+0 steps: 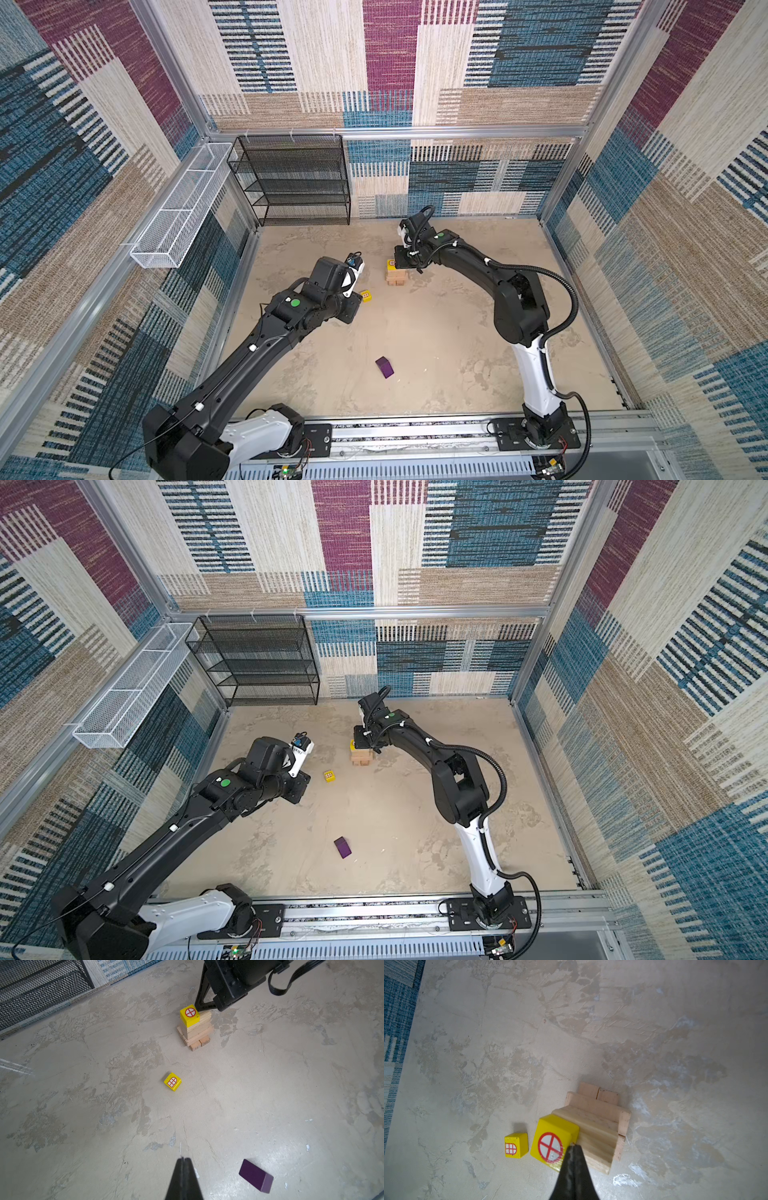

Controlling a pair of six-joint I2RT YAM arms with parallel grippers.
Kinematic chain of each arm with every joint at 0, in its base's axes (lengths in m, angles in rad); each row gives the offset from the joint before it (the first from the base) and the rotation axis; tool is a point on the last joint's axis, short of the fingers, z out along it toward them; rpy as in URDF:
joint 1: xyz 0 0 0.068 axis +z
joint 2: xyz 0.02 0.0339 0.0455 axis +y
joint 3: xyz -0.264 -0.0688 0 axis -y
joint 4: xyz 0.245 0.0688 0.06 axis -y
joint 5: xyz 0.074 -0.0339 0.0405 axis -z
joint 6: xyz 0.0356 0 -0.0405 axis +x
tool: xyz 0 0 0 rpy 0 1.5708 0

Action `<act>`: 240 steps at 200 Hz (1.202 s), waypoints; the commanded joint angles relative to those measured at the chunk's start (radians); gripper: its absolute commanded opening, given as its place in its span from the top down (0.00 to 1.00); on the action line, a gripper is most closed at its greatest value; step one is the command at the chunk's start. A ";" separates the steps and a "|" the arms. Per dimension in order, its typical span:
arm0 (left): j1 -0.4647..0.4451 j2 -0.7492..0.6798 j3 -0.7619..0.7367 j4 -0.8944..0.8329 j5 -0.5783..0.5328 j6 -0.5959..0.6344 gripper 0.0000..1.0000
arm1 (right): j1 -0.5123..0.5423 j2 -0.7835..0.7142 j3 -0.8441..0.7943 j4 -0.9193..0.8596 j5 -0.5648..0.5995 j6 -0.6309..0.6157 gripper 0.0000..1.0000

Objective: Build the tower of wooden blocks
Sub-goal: 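Raise the right gripper and swing it toward the yellow window cube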

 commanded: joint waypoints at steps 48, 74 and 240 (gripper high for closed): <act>0.001 -0.003 0.001 0.011 -0.009 0.009 1.00 | 0.001 -0.002 0.028 -0.026 0.023 0.009 1.00; 0.002 -0.004 0.001 0.012 -0.011 0.009 1.00 | 0.001 -0.019 0.035 -0.039 0.051 0.007 1.00; 0.002 -0.141 -0.021 -0.053 -0.026 -0.048 0.90 | 0.184 -0.439 -0.294 0.068 0.240 -0.112 0.74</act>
